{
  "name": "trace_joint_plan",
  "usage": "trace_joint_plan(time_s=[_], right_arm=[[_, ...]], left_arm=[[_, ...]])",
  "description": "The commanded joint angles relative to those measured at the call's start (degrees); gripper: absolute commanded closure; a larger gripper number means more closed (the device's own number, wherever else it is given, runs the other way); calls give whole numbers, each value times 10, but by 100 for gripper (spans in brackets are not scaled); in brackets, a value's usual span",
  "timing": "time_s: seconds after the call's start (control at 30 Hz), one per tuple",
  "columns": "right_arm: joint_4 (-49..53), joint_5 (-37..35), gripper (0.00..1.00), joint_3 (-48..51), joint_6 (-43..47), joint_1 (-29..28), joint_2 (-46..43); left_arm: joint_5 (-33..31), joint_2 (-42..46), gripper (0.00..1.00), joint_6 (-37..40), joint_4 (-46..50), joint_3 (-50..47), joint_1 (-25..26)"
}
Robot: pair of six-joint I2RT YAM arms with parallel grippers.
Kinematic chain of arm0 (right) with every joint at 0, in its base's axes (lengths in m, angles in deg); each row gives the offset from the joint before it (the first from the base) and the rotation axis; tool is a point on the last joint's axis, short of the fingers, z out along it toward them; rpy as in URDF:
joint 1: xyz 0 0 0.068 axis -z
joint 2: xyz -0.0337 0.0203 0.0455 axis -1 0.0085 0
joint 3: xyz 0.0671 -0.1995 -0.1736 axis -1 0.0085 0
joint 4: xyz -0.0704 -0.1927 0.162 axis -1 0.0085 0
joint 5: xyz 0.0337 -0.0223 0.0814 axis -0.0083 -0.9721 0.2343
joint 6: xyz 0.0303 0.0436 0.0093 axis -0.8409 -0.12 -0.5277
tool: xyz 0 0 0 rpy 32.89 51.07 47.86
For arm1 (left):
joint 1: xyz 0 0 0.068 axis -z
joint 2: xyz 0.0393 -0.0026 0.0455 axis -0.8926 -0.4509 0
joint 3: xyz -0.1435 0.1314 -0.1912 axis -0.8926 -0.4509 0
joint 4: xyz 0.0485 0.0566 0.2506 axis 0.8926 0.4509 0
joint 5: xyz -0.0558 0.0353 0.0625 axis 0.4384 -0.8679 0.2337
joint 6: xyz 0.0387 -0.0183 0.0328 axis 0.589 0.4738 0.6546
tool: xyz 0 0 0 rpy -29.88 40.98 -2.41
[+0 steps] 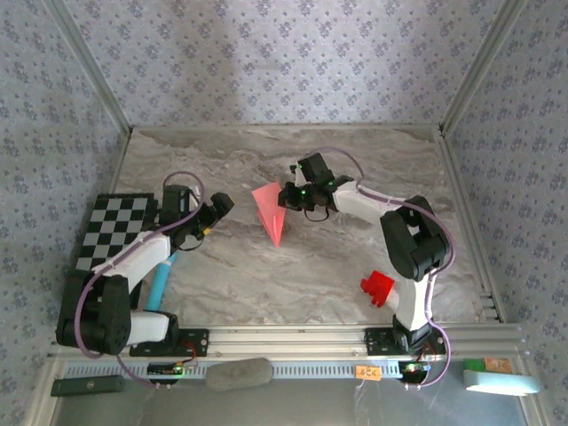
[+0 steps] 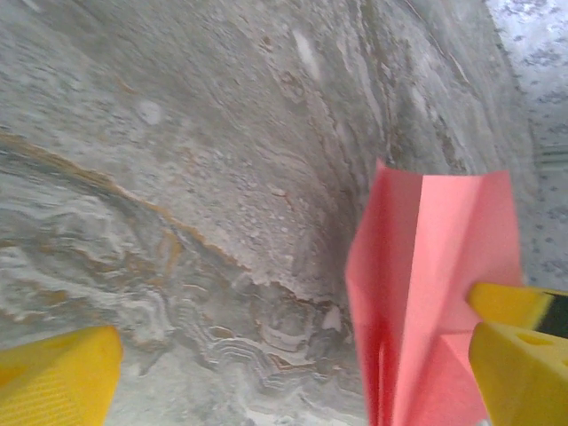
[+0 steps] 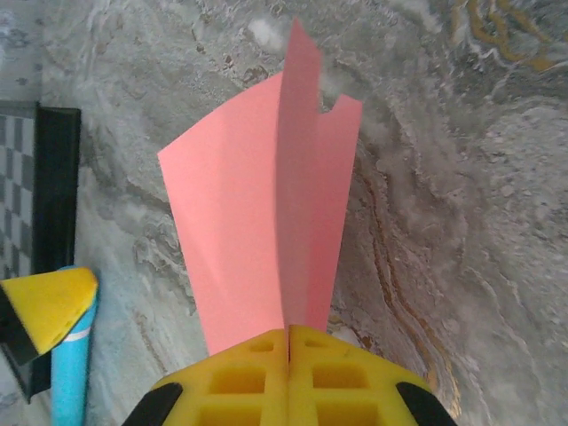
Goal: Fold a paper plane with a square sheet of paper (pick it up from the middle)
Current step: Move the paper plane to the top-center of the table.
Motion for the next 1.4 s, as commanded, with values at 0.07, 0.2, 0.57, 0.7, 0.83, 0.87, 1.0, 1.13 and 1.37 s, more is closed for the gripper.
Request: trace_joint_plan(time_s=[0.07, 0.2, 0.57, 0.7, 0.83, 0.87, 1.0, 1.13, 1.37], right_arm=[[-131, 97, 100, 47, -37, 25, 37], [-167, 107, 99, 93, -52, 42, 45], [-196, 113, 97, 139, -67, 69, 57], [-198, 115, 96, 144, -66, 70, 56], [-197, 119, 96, 143, -66, 70, 57], [-196, 120, 96, 143, -65, 70, 57], [-193, 120, 96, 143, -63, 70, 57], [-192, 120, 96, 144, -63, 70, 57], [-182, 118, 96, 139, -62, 70, 57]], left_arm=[[77, -47, 3, -44, -89, -2, 12], [82, -81, 9, -55, -114, -2, 42], [113, -196, 38, -83, -170, 53, 105], [122, -222, 37, -77, -165, 81, 120], [122, -244, 35, -61, -133, 115, 135], [120, -250, 35, -55, -117, 125, 140], [99, -272, 44, -34, -49, 164, 154], [81, -292, 55, -26, -6, 193, 160], [66, -319, 69, 0, 56, 237, 162]])
